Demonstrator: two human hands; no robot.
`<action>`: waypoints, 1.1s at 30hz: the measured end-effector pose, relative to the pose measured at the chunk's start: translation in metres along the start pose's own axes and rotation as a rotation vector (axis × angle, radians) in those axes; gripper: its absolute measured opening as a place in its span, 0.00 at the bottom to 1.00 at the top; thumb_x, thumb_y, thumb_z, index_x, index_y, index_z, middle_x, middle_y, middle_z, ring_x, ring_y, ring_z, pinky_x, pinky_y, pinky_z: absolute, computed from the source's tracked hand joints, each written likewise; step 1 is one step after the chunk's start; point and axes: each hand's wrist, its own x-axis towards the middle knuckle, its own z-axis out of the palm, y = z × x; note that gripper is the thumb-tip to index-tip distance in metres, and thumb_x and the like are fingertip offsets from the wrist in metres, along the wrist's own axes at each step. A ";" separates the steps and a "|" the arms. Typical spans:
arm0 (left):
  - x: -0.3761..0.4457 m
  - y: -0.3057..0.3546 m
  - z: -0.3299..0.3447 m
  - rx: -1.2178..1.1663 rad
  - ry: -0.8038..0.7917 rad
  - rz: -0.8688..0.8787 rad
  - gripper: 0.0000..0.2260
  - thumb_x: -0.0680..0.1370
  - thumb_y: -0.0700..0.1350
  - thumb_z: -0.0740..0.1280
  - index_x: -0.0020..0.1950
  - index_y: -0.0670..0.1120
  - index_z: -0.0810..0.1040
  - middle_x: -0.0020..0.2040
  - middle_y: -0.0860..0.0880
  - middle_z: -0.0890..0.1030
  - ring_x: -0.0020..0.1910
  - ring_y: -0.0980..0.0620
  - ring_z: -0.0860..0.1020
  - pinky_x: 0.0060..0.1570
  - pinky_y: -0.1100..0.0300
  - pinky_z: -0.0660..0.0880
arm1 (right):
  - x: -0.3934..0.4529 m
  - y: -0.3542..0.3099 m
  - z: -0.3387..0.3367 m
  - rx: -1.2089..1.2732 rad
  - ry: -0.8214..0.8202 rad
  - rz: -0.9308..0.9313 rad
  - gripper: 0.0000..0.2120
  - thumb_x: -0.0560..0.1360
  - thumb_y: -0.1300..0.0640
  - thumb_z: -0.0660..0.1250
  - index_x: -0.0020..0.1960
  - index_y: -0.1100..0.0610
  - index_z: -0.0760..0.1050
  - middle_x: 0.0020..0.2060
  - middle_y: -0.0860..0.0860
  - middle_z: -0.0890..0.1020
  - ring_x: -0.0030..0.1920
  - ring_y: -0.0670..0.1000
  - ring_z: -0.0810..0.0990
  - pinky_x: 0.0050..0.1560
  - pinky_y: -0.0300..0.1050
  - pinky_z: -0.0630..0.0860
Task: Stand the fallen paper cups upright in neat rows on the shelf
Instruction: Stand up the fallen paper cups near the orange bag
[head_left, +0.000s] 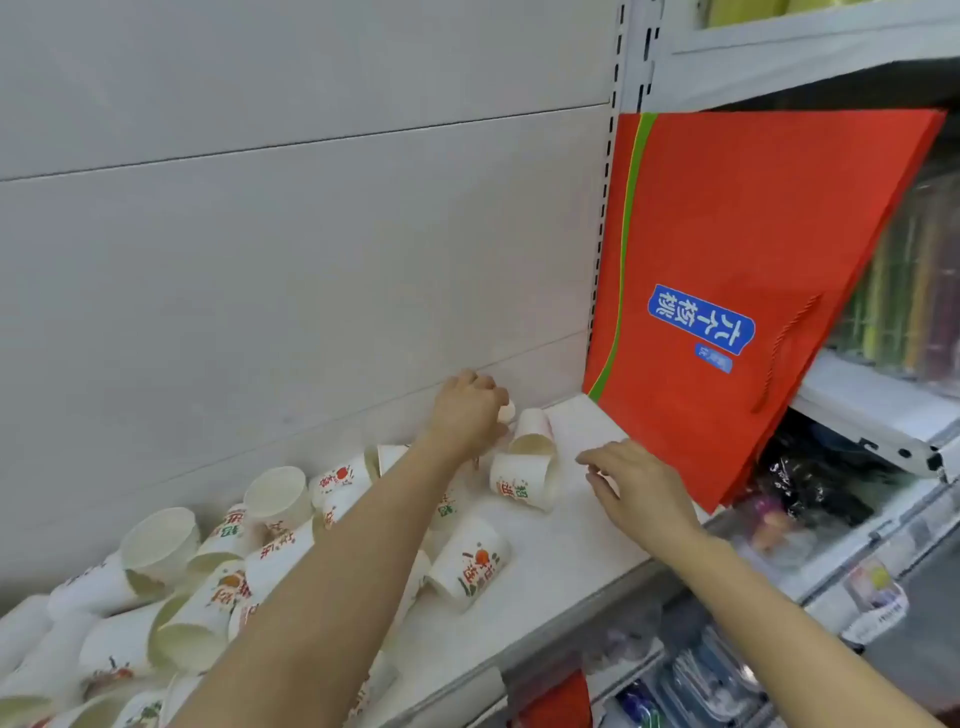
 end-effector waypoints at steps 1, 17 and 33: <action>0.003 0.001 0.002 0.017 -0.039 0.003 0.17 0.77 0.51 0.65 0.65 0.50 0.76 0.64 0.49 0.75 0.65 0.46 0.69 0.62 0.54 0.64 | 0.007 0.007 0.003 -0.002 -0.027 0.006 0.14 0.67 0.65 0.74 0.51 0.53 0.81 0.41 0.47 0.82 0.44 0.54 0.79 0.33 0.45 0.75; 0.006 0.006 0.020 -0.154 0.202 -0.214 0.07 0.77 0.48 0.66 0.53 0.50 0.81 0.56 0.54 0.80 0.59 0.52 0.74 0.48 0.57 0.71 | 0.106 0.051 0.053 -0.226 -0.528 -0.588 0.32 0.67 0.52 0.71 0.69 0.50 0.63 0.64 0.52 0.70 0.65 0.53 0.68 0.65 0.50 0.61; 0.030 0.038 0.043 -0.347 0.153 -0.240 0.06 0.77 0.45 0.67 0.52 0.47 0.80 0.55 0.51 0.79 0.59 0.49 0.72 0.49 0.53 0.73 | 0.090 0.072 0.077 0.456 -0.100 0.442 0.33 0.68 0.54 0.74 0.68 0.52 0.63 0.62 0.52 0.73 0.60 0.56 0.72 0.48 0.46 0.70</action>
